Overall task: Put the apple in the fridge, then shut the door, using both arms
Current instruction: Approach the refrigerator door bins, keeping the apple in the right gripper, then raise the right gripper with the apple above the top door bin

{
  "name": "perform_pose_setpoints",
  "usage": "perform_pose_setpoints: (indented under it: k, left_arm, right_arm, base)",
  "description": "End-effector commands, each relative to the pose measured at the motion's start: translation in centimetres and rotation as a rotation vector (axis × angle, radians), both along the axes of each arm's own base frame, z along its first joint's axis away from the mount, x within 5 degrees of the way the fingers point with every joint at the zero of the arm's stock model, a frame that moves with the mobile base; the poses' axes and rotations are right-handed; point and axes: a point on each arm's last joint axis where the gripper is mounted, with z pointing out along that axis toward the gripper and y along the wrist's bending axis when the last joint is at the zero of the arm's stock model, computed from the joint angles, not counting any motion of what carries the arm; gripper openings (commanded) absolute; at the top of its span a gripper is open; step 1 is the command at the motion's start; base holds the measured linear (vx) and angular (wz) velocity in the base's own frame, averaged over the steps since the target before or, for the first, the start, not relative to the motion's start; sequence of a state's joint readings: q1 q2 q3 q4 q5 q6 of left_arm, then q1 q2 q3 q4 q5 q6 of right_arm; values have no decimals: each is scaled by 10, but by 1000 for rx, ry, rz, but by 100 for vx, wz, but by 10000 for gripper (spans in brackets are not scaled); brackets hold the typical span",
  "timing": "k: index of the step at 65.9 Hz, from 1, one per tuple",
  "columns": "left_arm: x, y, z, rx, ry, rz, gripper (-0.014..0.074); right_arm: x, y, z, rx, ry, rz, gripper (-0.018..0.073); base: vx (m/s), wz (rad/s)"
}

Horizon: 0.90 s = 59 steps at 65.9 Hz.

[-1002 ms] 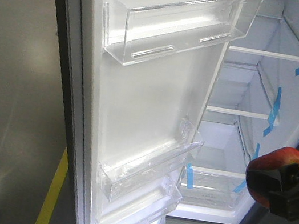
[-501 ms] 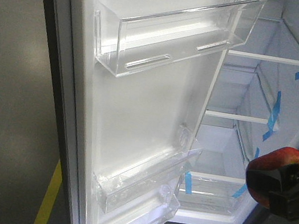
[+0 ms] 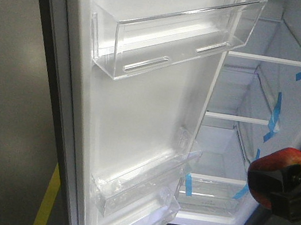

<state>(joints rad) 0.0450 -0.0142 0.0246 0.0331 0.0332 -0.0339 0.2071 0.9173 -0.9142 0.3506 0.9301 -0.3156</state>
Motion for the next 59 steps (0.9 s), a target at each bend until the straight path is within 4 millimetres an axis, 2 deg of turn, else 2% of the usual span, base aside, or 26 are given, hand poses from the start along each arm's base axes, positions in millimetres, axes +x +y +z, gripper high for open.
perform_pose_setpoints:
  k: [1, 59]
  left_arm:
    - [1, 0, -2, -7, -47, 1, -6]
    - [1, 0, -2, -7, -47, 1, -6]
  right_arm:
    - [2, 0, 14, 32, -86, -12, 143]
    - [2, 0, 14, 32, -86, -12, 143]
  base:
    - [0, 0]
    - [0, 0]
